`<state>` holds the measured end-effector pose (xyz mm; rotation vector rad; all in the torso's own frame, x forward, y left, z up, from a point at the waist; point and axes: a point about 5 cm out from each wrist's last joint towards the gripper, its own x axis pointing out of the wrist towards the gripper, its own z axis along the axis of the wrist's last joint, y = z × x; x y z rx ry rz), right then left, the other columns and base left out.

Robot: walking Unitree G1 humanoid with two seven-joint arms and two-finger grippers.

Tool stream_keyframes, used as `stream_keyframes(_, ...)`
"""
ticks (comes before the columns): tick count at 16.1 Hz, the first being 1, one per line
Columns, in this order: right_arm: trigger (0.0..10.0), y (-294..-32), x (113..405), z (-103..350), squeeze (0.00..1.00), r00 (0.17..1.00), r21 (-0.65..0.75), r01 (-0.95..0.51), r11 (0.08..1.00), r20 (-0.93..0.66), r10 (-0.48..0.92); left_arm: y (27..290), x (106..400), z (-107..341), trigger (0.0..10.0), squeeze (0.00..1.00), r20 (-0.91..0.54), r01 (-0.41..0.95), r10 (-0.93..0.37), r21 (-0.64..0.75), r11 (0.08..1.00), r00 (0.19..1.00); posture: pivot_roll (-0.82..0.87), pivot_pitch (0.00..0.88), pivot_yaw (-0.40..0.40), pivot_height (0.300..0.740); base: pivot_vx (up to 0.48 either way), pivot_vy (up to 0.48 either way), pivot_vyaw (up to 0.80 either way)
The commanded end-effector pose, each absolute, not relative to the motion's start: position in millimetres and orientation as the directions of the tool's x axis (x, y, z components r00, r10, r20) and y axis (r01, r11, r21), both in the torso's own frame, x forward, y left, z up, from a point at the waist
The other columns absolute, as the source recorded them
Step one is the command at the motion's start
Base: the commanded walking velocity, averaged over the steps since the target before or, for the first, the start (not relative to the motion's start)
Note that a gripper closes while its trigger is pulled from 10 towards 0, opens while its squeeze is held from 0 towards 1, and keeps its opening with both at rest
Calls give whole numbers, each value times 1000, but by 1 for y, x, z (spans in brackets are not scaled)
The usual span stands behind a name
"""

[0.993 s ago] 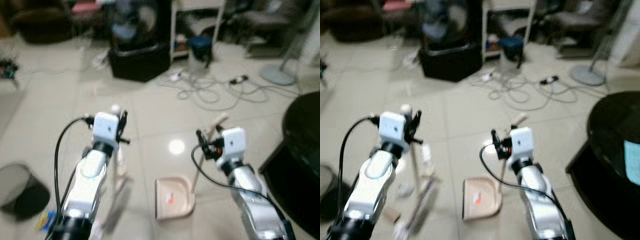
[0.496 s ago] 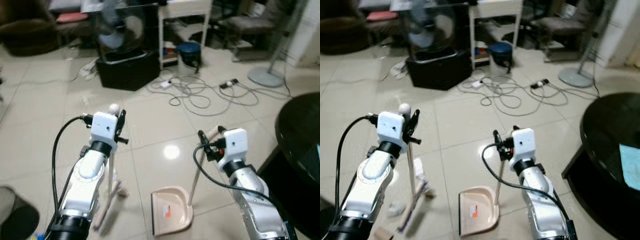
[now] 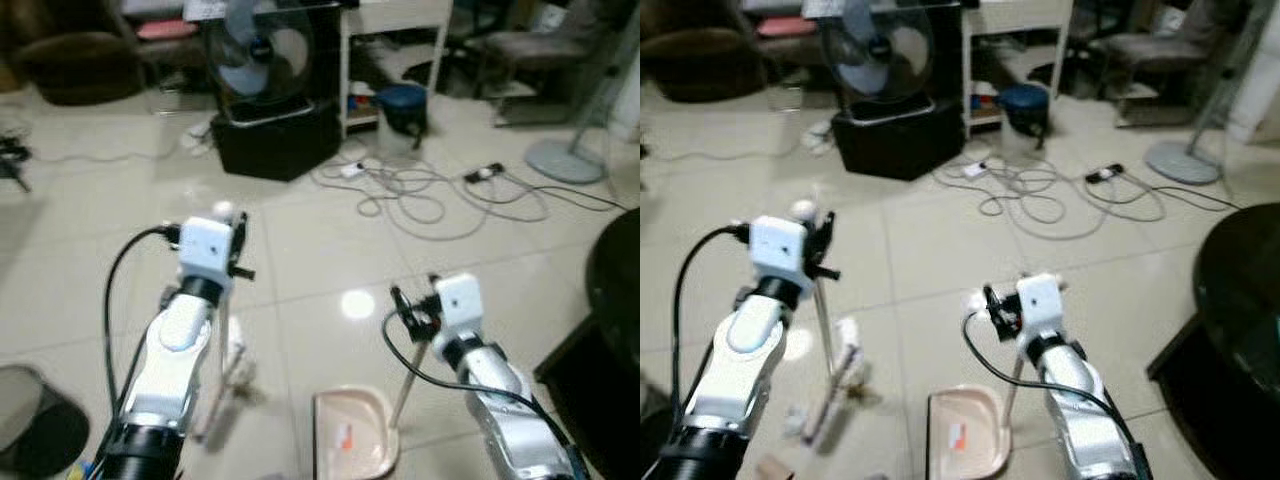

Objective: Sweep floor

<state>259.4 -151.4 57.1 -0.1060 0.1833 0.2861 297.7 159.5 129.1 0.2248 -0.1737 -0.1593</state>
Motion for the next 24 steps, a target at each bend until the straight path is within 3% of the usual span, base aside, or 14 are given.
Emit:
stream_keyframes(1,10000,-150,261,58,1000,946,-88,-289,953,-178,270,161,299,136,10000,0,185,131,-178,239,962,966,-75,39,62,740,0,0,0)
stream_keyframes(6,10000,-153,258,47,1000,955,-74,-238,968,-199,220,166,297,137,10000,0,189,121,-170,242,963,967,-65,40,66,740,0,0,0)
stream_keyframes(9,10000,-171,249,23,1000,954,-43,-67,997,-294,51,167,297,138,10000,0,190,140,-186,232,963,964,-67,41,73,740,0,0,0)
stream_keyframes(11,10000,-176,248,22,1000,959,-25,-69,997,-276,59,165,296,138,10000,0,188,184,-227,221,958,955,-69,44,79,740,0,0,0)
stream_keyframes(12,10000,-175,250,24,776,961,-30,-103,994,-260,92,168,296,137,10000,0,183,181,-226,235,955,957,-67,45,80,740,0,0,0)
stream_keyframes(13,10000,-177,254,24,0,961,-44,-117,992,-256,102,171,297,137,10000,0,181,169,-217,245,955,959,-63,45,78,740,0,0,0)
stream_keyframes(18,10000,-193,265,21,0,963,-61,-85,994,-262,66,176,295,139,10000,0,184,157,-205,245,957,961,-50,45,75,740,0,0,0)
stream_keyframes(24,10000,-197,286,30,0,965,-53,-167,985,-215,152,179,297,142,10000,0,188,158,-209,253,954,960,-28,40,81,740,0,0,0)
